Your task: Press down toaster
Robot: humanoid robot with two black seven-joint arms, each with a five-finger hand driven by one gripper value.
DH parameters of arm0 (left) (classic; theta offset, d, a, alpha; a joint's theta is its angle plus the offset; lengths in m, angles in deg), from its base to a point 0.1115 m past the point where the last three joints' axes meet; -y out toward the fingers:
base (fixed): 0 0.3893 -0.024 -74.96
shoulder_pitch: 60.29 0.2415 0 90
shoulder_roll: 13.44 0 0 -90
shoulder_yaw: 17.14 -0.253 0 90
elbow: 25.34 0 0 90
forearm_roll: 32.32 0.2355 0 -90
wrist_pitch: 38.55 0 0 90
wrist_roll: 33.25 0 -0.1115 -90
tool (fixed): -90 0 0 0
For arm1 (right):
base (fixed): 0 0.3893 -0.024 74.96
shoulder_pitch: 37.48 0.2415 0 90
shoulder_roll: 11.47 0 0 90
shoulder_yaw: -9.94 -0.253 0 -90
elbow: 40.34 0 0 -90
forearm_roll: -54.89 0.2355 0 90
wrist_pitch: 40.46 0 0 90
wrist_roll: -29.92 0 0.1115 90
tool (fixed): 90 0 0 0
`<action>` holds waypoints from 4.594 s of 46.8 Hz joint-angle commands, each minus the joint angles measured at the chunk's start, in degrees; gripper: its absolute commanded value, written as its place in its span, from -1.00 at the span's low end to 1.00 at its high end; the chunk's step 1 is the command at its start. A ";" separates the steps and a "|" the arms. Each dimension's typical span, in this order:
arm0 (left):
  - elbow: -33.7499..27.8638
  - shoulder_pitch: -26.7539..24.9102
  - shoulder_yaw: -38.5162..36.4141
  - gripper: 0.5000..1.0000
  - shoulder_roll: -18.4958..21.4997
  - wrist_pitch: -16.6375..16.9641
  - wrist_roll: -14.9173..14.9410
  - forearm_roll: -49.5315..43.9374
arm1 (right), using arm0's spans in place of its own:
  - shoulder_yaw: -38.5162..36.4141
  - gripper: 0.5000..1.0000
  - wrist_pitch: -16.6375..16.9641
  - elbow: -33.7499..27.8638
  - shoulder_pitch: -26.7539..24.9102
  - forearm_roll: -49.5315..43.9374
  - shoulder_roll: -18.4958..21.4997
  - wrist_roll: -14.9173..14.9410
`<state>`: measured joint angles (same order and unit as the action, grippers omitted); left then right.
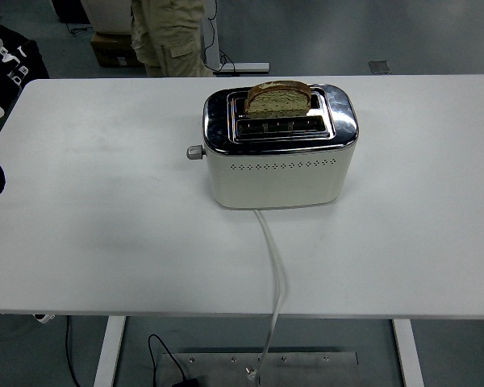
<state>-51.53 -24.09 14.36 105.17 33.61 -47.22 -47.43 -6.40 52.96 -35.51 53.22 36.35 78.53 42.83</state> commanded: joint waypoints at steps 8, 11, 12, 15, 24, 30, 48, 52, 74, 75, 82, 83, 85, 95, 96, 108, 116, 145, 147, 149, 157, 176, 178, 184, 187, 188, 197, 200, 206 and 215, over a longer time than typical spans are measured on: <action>0.00 0.00 0.06 1.00 -1.36 0.09 -0.09 2.11 | 0.00 0.99 0.00 0.00 0.00 0.00 0.00 0.09; 0.00 0.09 0.06 1.00 -1.28 0.00 -0.09 2.11 | 0.00 0.99 0.00 0.00 0.00 0.00 0.00 0.01; -0.08 0.09 0.06 1.00 -1.28 0.00 -0.09 2.11 | 0.00 0.99 0.00 0.00 0.00 0.00 0.00 0.01; 0.00 0.00 0.23 1.00 -1.28 0.00 -0.09 2.02 | 0.00 0.99 0.00 0.00 0.00 0.00 0.00 0.01; -0.08 0.27 0.23 1.00 -1.37 -0.44 -0.09 2.02 | 0.00 0.99 0.00 0.00 0.00 0.00 0.00 0.01; -0.08 0.88 0.23 1.00 -1.28 -0.44 -0.09 2.11 | 0.00 0.99 0.00 0.00 0.00 0.00 0.00 0.01; -0.08 0.18 0.15 1.00 -0.66 -0.44 0.00 2.20 | 0.00 0.99 0.00 0.00 0.00 0.00 0.00 0.01; -0.17 0.18 0.15 1.00 -0.66 -0.44 0.00 2.20 | 0.00 0.99 0.00 0.00 0.00 0.00 0.00 0.01; -0.08 0.79 0.15 1.00 -0.40 -0.52 0.00 2.46 | 0.00 0.99 0.00 0.00 0.00 0.00 0.00 0.01; -0.08 0.79 0.15 1.00 -0.49 -0.52 0.00 2.55 | 0.00 0.99 0.00 0.00 0.00 0.00 0.00 0.01; -0.08 0.88 0.06 1.00 -0.57 -0.52 0.00 2.55 | 0.00 0.99 0.00 0.00 0.00 0.00 0.00 0.01; -0.08 0.88 -0.03 1.00 -0.66 -0.61 0.00 2.55 | 0.00 0.99 0.00 0.00 0.00 0.00 0.00 0.01; -0.17 0.88 -0.12 1.00 -0.66 -0.61 0.00 2.81 | 0.00 0.99 0.00 0.00 0.00 0.00 0.00 0.01; -1.66 -0.26 -0.20 1.00 -0.93 -0.26 0.17 12.56 | 0.00 0.99 0.00 0.00 0.00 0.00 0.00 0.01; -2.01 -0.43 -0.29 1.00 -0.93 -0.26 0.26 13.61 | 0.00 0.99 0.00 0.00 0.00 0.00 0.00 0.01; -14.22 -0.79 -0.47 1.00 2.05 1.05 1.22 27.23 | 0.00 0.99 0.00 0.00 0.00 0.00 0.00 0.01; -26.61 -0.70 -0.73 1.00 8.99 2.82 5.18 30.06 | 0.00 0.99 0.00 0.00 0.00 0.00 0.00 0.01; -46.93 -3.69 -2.58 1.00 19.73 -2.71 10.10 57.29 | 0.00 0.99 0.00 0.00 0.00 0.00 0.00 0.01; -47.11 -3.69 -2.66 1.00 19.99 -4.21 10.45 59.23 | 0.00 0.99 0.00 0.00 0.00 0.00 0.00 0.01; -47.37 -3.69 -2.67 1.00 19.99 -5.70 10.80 61.16 | 0.00 0.99 0.00 0.00 0.00 0.00 0.00 0.01; -49.21 -4.04 -2.75 1.00 21.13 -10.89 10.98 66.62 | 0.00 0.99 0.00 0.00 0.00 0.00 0.00 0.01; -50.18 -4.74 -2.93 1.00 21.93 -16.52 12.12 74.70 | 0.00 0.99 0.00 0.00 0.00 0.00 0.00 0.01; -50.18 -4.74 -2.93 1.00 21.93 -16.87 12.12 75.84 | 0.00 0.99 0.00 0.00 0.00 0.00 0.00 0.01; -50.01 -4.92 -3.02 1.00 21.93 -17.15 12.12 77.52 | 0.00 0.99 0.00 0.00 0.00 0.00 0.00 0.01; -49.83 -5.09 -3.02 1.00 21.58 -17.15 12.12 78.22 | 0.00 0.99 0.00 0.00 0.00 0.00 0.00 0.01; -49.74 -5.09 -3.02 1.00 21.40 -17.15 12.12 78.48 | 0.00 0.99 0.00 0.00 0.00 0.00 0.00 0.01; -49.30 -4.83 -3.02 1.00 19.90 -17.15 12.12 79.36 | 0.00 0.99 0.00 0.00 0.00 0.00 0.00 0.01; -48.95 -4.83 -3.02 1.00 19.47 -17.15 12.12 79.63 | 0.00 0.99 0.00 0.00 0.00 0.00 0.00 0.01; -47.46 -4.74 -3.11 1.00 16.83 -17.15 12.12 81.30 | 0.00 0.99 0.00 0.00 0.00 0.00 0.00 0.01; -45.26 -4.83 -3.11 1.00 13.93 -17.15 12.12 82.88 | 0.00 0.99 0.00 0.00 0.00 0.00 0.00 0.01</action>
<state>-97.23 -28.96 11.24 120.06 16.45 -35.09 35.29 -6.40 52.96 -35.51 53.23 36.35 78.53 42.83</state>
